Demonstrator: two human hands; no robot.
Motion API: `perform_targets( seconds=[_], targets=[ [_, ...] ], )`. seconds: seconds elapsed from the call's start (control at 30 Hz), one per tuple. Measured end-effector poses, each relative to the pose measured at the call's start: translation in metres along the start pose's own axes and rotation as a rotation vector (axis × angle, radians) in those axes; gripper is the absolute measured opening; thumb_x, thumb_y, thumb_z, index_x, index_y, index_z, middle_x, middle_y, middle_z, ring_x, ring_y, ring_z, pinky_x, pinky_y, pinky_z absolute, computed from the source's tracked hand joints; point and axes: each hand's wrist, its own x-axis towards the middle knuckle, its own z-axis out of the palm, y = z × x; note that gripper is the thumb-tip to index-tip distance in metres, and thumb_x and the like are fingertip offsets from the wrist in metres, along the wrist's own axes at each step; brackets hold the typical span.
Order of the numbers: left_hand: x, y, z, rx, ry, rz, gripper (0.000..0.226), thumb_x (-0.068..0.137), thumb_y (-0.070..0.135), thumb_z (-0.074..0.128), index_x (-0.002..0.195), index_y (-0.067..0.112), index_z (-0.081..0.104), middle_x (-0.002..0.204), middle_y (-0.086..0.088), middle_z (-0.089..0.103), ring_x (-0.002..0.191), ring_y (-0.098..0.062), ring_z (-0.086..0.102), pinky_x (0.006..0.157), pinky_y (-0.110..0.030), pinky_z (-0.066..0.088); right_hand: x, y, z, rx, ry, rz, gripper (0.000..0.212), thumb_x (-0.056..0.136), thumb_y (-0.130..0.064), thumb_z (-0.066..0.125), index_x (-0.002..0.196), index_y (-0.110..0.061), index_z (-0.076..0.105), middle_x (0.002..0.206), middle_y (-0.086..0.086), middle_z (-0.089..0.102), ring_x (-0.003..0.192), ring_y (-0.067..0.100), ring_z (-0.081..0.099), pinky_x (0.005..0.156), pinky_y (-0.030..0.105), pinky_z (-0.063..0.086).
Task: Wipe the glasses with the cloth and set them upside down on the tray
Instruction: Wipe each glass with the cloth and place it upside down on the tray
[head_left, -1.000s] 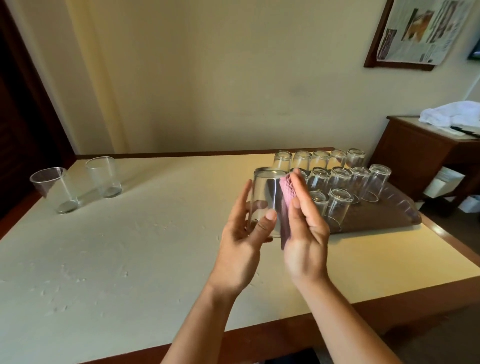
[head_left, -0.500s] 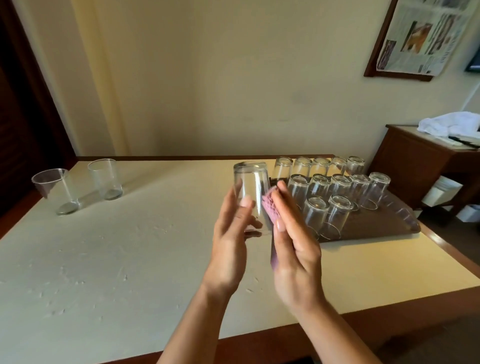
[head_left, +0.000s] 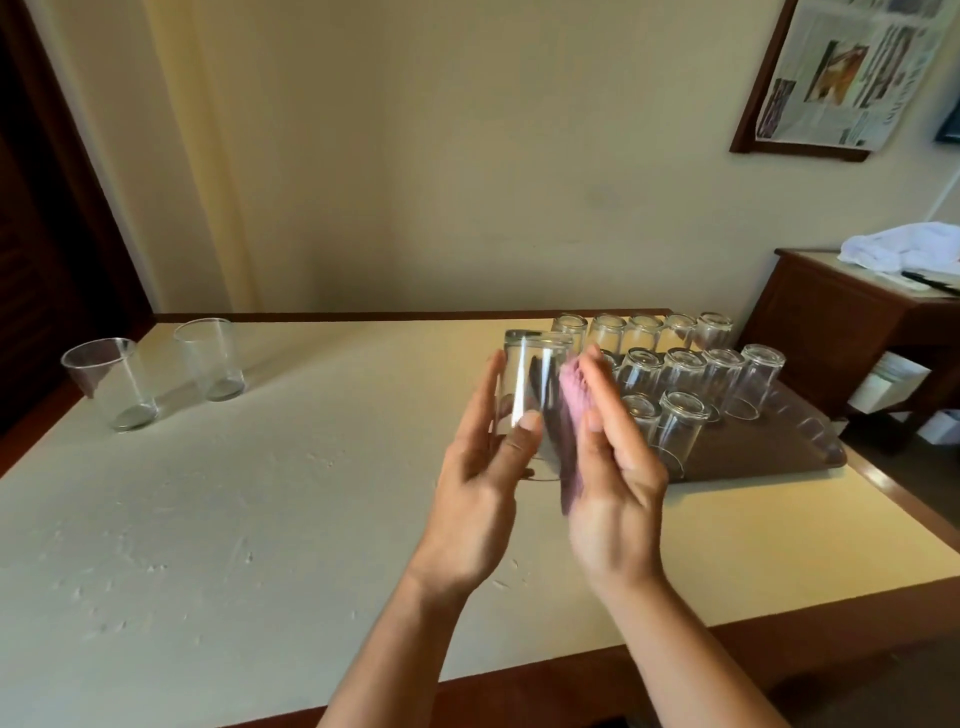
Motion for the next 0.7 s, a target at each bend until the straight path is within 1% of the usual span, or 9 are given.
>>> perform_targets(
  seconds=[0.07, 0.13, 0.23, 0.3, 0.4, 0.5, 0.57, 0.63, 0.7],
  targets=[
    [-0.001, -0.005, 0.007, 0.012, 0.036, 0.034, 0.070, 0.097, 0.024, 0.071, 0.159, 0.027, 0.038, 0.135, -0.002, 0.067, 0.110, -0.008, 0.068, 0.085, -0.021, 0.053, 0.012, -0.004, -0.001, -0.056, 0.034, -0.002, 0.044, 0.104, -0.010, 0.045, 0.143, -0.027, 0.056, 0.157, 0.002, 0.048, 0.148, 0.021, 0.041, 0.122, 0.049, 0.032],
    [0.003, -0.005, 0.010, -0.020, 0.099, 0.042, 0.071, 0.092, 0.022, 0.072, 0.157, 0.019, 0.043, 0.138, -0.003, 0.066, 0.122, -0.012, 0.067, 0.092, -0.022, 0.053, 0.006, -0.006, 0.005, 0.004, 0.014, 0.007, 0.044, 0.104, -0.008, 0.044, 0.143, -0.024, 0.056, 0.158, 0.005, 0.046, 0.147, 0.022, 0.043, 0.121, 0.046, 0.034],
    [0.008, -0.003, 0.004, 0.004, 0.102, 0.034, 0.060, 0.091, 0.040, 0.068, 0.149, 0.037, 0.051, 0.141, 0.003, 0.066, 0.125, -0.015, 0.065, 0.094, -0.023, 0.052, -0.018, 0.001, 0.010, 0.007, 0.012, 0.000, 0.046, 0.103, -0.010, 0.045, 0.143, -0.030, 0.056, 0.161, 0.005, 0.042, 0.150, 0.027, 0.038, 0.119, 0.041, 0.037],
    [0.005, -0.003, 0.003, -0.013, 0.041, -0.033, 0.055, 0.091, 0.046, 0.062, 0.144, 0.053, 0.048, 0.134, 0.014, 0.069, 0.112, -0.008, 0.070, 0.086, -0.021, 0.054, -0.016, 0.003, 0.004, 0.025, 0.030, 0.002, 0.049, 0.103, -0.007, 0.044, 0.143, -0.034, 0.054, 0.161, 0.008, 0.041, 0.149, 0.027, 0.039, 0.119, 0.039, 0.038],
    [-0.002, -0.007, 0.010, -0.008, 0.035, -0.016, 0.062, 0.096, 0.034, 0.071, 0.148, 0.049, 0.042, 0.114, 0.021, 0.074, 0.099, -0.008, 0.068, 0.084, -0.024, 0.056, 0.006, 0.001, -0.001, -0.008, 0.047, -0.002, 0.046, 0.103, -0.009, 0.045, 0.140, -0.033, 0.060, 0.159, 0.006, 0.045, 0.147, 0.023, 0.043, 0.121, 0.043, 0.036],
    [0.001, -0.003, 0.013, -0.082, 0.104, -0.025, 0.068, 0.095, 0.025, 0.071, 0.157, 0.027, 0.042, 0.128, 0.006, 0.073, 0.115, -0.017, 0.068, 0.096, -0.033, 0.057, 0.004, -0.001, 0.003, -0.078, -0.012, -0.036, 0.048, 0.105, -0.005, 0.042, 0.147, -0.026, 0.053, 0.160, 0.006, 0.043, 0.147, 0.025, 0.043, 0.119, 0.047, 0.037],
    [0.008, -0.001, 0.006, -0.125, 0.095, -0.049, 0.060, 0.098, 0.033, 0.065, 0.154, 0.019, 0.048, 0.135, -0.007, 0.070, 0.118, -0.025, 0.068, 0.098, -0.043, 0.055, -0.013, 0.002, 0.007, -0.165, -0.029, -0.054, 0.049, 0.105, -0.001, 0.041, 0.149, -0.019, 0.050, 0.162, 0.010, 0.039, 0.149, 0.026, 0.040, 0.119, 0.046, 0.038],
    [0.010, -0.001, 0.000, -0.161, 0.047, -0.092, 0.060, 0.098, 0.044, 0.055, 0.154, 0.024, 0.050, 0.135, -0.007, 0.070, 0.118, -0.029, 0.069, 0.099, -0.048, 0.053, -0.022, 0.005, 0.006, -0.184, -0.019, -0.084, 0.049, 0.104, 0.002, 0.040, 0.150, -0.014, 0.047, 0.162, 0.014, 0.036, 0.148, 0.021, 0.041, 0.118, 0.039, 0.040],
    [0.006, 0.000, 0.001, -0.181, -0.009, -0.106, 0.059, 0.098, 0.042, 0.054, 0.155, 0.033, 0.047, 0.133, -0.004, 0.071, 0.115, -0.032, 0.070, 0.099, -0.047, 0.053, -0.011, 0.001, 0.002, -0.128, -0.015, -0.094, 0.049, 0.106, -0.005, 0.040, 0.152, -0.022, 0.044, 0.163, 0.013, 0.034, 0.149, 0.026, 0.039, 0.120, 0.044, 0.037]
  ],
)
